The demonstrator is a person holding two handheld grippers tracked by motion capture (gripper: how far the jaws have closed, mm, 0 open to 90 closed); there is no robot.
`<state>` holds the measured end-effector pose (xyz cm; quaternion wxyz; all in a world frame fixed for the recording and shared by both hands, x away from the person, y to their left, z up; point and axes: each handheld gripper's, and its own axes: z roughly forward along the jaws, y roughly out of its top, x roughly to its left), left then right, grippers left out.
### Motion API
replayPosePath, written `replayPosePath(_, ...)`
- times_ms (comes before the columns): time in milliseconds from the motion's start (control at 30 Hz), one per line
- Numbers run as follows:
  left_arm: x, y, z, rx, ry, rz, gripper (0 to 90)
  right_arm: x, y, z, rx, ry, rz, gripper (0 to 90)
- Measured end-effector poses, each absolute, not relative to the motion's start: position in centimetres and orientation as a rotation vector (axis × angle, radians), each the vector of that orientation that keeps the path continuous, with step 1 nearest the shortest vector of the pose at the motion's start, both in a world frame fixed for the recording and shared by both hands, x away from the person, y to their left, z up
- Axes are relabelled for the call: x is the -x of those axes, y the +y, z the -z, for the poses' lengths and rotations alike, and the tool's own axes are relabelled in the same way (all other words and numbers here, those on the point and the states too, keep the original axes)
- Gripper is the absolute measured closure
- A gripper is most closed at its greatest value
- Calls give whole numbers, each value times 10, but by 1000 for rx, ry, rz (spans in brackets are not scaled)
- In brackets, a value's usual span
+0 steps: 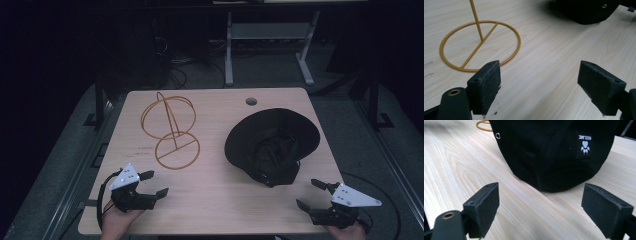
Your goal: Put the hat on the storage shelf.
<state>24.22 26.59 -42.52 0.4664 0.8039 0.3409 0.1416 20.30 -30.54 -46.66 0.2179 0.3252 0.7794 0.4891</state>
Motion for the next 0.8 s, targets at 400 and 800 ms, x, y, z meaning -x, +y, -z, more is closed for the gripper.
replayPosePath(400,-240,263,423,-1969,817,-327,179,-204,-303,466,-909,2160,-1379,143)
replayPosePath(800,-241,238,410,-1959,715,-255,174,-202,-298,465,-882,2165,-1373,143)
